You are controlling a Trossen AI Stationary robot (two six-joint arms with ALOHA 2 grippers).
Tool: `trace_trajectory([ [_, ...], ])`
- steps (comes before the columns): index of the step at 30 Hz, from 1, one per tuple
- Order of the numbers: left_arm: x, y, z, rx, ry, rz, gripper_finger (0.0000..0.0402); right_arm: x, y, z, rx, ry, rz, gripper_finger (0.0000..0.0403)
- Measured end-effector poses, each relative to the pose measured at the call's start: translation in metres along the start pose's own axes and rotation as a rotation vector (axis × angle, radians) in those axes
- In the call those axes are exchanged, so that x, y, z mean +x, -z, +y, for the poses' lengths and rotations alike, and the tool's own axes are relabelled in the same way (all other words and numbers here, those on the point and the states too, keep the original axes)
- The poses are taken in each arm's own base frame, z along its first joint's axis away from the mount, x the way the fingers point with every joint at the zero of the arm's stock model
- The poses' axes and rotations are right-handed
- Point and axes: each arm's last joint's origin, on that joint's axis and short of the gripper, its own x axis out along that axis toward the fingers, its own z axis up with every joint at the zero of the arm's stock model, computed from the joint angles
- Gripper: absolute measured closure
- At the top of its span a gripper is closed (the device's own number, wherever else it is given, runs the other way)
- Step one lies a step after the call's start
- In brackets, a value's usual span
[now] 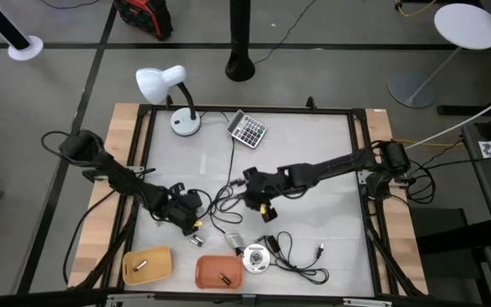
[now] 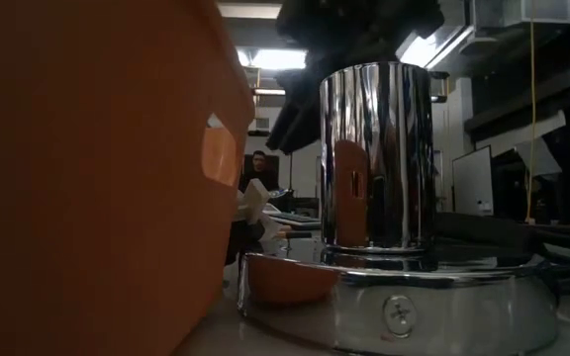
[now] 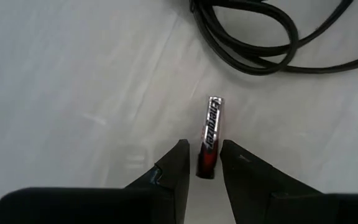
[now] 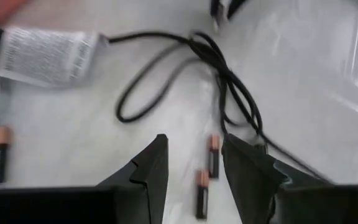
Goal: Sort batteries
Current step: Put the white battery into the yellow bin
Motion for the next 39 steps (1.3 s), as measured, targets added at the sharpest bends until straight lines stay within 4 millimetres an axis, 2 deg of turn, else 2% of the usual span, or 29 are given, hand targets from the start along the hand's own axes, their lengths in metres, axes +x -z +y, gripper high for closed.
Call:
trace_trajectory([
  [5,0.006,0.000,0.000,-0.002,-0.020,0.016,0.0322,-0.001,0.010,-0.011,0.107,0.003,0.052,0.0255],
  [16,0.005,-0.002,0.000,-0.019,0.005,0.002,0.0390,0.008,0.033,-0.016,0.174,0.081,0.142,0.0255],
  [24,0.005,-0.003,-0.001,-0.053,0.015,-0.006,0.0373,0.030,0.041,-0.016,0.181,0.081,0.132,0.0255],
  [34,0.005,-0.004,-0.002,-0.061,0.034,0.002,0.0382,0.055,0.055,-0.010,0.192,0.034,0.179,0.0256],
  [39,0.005,-0.004,-0.002,-0.063,0.038,0.003,0.0383,0.059,0.057,-0.009,0.193,0.031,0.186,0.0266],
])
